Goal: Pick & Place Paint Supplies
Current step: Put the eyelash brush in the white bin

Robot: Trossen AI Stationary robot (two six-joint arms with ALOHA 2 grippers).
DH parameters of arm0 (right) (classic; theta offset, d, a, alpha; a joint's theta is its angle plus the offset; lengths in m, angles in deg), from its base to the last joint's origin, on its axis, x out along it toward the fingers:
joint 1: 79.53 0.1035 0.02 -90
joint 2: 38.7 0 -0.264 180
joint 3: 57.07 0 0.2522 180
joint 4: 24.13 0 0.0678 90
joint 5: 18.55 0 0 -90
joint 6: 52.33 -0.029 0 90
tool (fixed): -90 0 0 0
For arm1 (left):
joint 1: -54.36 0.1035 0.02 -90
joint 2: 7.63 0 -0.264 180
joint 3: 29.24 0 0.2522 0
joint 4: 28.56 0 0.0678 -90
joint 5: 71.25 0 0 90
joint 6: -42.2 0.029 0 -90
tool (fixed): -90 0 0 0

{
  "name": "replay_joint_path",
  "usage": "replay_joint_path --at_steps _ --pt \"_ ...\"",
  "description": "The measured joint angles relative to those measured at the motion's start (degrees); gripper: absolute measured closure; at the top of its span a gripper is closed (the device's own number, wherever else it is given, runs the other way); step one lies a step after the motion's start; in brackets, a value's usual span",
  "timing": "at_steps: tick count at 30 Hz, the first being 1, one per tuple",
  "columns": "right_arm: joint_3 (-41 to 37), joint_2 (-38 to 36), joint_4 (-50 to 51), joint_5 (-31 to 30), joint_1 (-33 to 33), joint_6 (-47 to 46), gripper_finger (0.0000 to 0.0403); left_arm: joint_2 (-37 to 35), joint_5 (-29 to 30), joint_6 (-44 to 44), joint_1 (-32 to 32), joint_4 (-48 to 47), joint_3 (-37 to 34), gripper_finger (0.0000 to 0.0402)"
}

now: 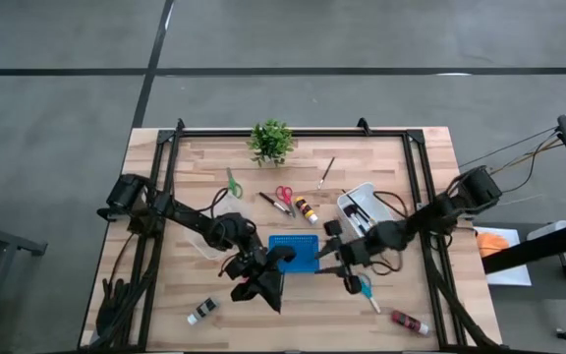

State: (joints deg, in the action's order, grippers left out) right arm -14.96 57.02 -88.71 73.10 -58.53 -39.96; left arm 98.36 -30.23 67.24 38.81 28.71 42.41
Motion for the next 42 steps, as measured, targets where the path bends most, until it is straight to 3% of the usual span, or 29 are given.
replay_joint_path --at_steps 8,19,29,34,42 --pt "8.0 0.0 11.5 7.5 -1.2 5.7 0.0261 0.0 -1.0 -1.8 -0.2 -0.2 1.6 0.0399" --pt "21.0 0.0 32.9 11.3 -2.0 11.3 0.0261 0.0 -2.2 -2.6 -0.4 -0.1 1.4 0.0399" --pt "24.8 0.0 40.1 22.5 -5.1 7.2 0.0261 0.0 -5.5 -3.1 -0.8 0.0 1.4 0.0399" --pt "24.7 0.0 42.2 21.9 -6.2 8.3 0.0261 0.0 -5.5 -3.9 -0.8 0.0 1.4 0.0399" --pt "24.3 0.0 40.7 15.6 -6.4 14.1 0.0261 0.0 -5.3 -4.1 -1.8 3.0 1.4 0.0399"
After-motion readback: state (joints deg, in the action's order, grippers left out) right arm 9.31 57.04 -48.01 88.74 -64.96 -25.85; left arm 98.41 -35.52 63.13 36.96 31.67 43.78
